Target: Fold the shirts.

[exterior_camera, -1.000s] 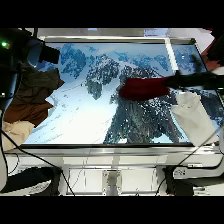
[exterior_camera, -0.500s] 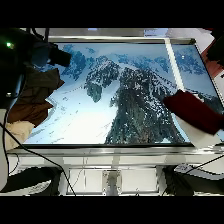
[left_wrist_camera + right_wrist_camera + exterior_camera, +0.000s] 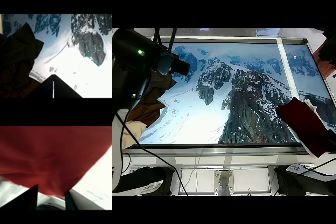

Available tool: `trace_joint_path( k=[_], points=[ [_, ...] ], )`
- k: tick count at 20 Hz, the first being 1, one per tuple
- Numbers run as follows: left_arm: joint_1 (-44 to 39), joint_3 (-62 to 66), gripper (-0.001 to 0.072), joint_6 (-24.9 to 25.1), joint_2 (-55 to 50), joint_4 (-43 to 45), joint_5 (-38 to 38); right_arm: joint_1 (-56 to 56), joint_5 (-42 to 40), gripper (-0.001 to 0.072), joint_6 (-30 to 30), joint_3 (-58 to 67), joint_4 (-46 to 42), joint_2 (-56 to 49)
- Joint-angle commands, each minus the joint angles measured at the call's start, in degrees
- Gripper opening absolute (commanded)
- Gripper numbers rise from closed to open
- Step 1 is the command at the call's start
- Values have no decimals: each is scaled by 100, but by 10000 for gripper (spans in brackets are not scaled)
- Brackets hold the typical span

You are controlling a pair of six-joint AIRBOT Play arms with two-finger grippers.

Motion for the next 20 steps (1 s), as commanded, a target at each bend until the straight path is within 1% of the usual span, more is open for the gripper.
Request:
trace_joint_path(
  k=[1,2,3,4,5,6,7,9,12,14,16,18,19,20],
  points=[
    [2,-55,12,0,-4,-17,-46,2,-221,386,-374,422,2857,496],
    [2,-55,12,0,-4,-20,-46,50,-356,386,-664,457,4122,758],
    [2,-55,12,-2,-4,-44,-48,140,-494,386,-975,457,5167,1003],
    [2,-55,12,0,-4,-76,-46,299,-634,386,-1237,457,5949,1250],
    [2,-55,13,2,-4,-151,-46,496,-719,386,-1346,459,6395,1443],
    [2,-55,13,0,-4,-214,-44,739,-844,386,-1397,457,6570,1602],
    [2,-55,12,2,-2,-289,-44,990,-909,386,-1397,457,6522,1698],
    [2,-55,13,2,-4,-337,-48,1646,-997,386,-1381,457,6011,1751],
    [2,-55,22,2,-7,-341,-92,3008,-1617,386,-1303,455,4216,1746],
    [2,-55,21,-2,-7,-348,-68,3790,-2146,386,-1305,455,3233,1746],
    [2,-55,20,-120,-7,-378,-35,4295,-2470,386,-1314,457,2640,1746],
    [2,-55,20,-177,-7,-459,-22,4592,-2623,384,-1333,457,2081,1746],
    [2,-55,20,-177,-7,-483,-24,4671,-2583,388,-1344,457,1762,1746],
    [2,-55,20,-179,-7,-487,-22,4671,-2524,387,-1344,457,1652,1749]
  ],
)
